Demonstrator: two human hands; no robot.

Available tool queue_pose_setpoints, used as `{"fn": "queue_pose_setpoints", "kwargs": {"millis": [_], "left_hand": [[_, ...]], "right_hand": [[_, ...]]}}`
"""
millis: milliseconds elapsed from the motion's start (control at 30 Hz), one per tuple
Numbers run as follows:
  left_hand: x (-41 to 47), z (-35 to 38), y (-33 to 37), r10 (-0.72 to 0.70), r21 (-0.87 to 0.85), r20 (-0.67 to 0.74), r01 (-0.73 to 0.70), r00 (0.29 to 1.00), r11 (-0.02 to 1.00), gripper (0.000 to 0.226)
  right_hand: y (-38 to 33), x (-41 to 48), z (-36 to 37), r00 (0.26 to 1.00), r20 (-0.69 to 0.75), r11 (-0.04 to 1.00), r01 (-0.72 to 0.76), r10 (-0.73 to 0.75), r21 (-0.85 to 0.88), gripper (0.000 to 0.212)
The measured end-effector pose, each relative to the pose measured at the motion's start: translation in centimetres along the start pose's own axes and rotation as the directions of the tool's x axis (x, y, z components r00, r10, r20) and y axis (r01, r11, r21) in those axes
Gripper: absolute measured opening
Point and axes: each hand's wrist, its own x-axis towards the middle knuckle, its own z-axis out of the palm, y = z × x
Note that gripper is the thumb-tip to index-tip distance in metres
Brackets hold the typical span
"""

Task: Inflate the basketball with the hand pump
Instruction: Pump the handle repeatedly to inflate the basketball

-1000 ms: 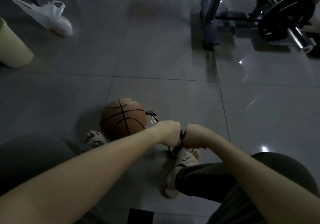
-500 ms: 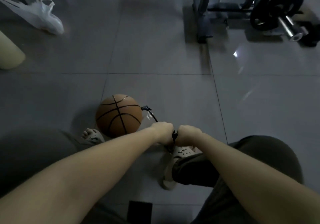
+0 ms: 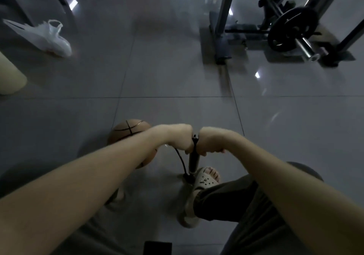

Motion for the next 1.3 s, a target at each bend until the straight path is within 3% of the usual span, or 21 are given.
{"fn": "queue_pose_setpoints", "kwargs": {"millis": [100,267,633,833,1033,1167,1300], "left_hand": [[2.4,2.6,-1.1,0.009,0.005,-0.014,-0.009,1.0,1.0,0.016],[5.5,5.9,-2.1,0.04,0.045,-0.06,-0.037,0.997,0.998,0.022],[5.8,10.8,-2.9,0.009,0.083,0.045,-0.012,0.999,0.996,0.019],[0.7,7.1,-2.5,0.044,0.101,0.114,-0.055,0.993,0.993,0.017],[-1.0,-1.6,-0.7,0.041,-0.073,0.009,-0.04,0.999,0.997,0.018],[1.8,0.9,-1.6,0.013,-0.026,0.01,-0.013,1.0,1.0,0.012],[5.1,4.3,-3.1,0.013,-0.024,-0.016,-0.014,1.0,1.0,0.022]], "right_hand": [[0.4,3.2,2.3,1.0,-0.005,0.999,-0.004,0.004,-0.048,0.008],[2.1,6.6,4.6,1.0,0.002,0.999,0.013,-0.013,-0.044,0.016],[1.9,6.4,10.7,0.997,-0.07,0.999,-0.032,0.032,0.0,0.018],[-0.9,1.6,6.6,0.993,0.1,0.982,0.085,-0.069,-0.171,0.023],[-0.6,-2.3,-3.2,0.998,0.055,0.999,0.031,-0.031,-0.011,0.007],[-0.8,1.5,-0.2,0.999,0.034,0.998,0.001,0.001,-0.065,0.008],[0.4,5.5,2.7,1.0,0.005,0.997,-0.004,0.005,-0.074,0.011]]}}
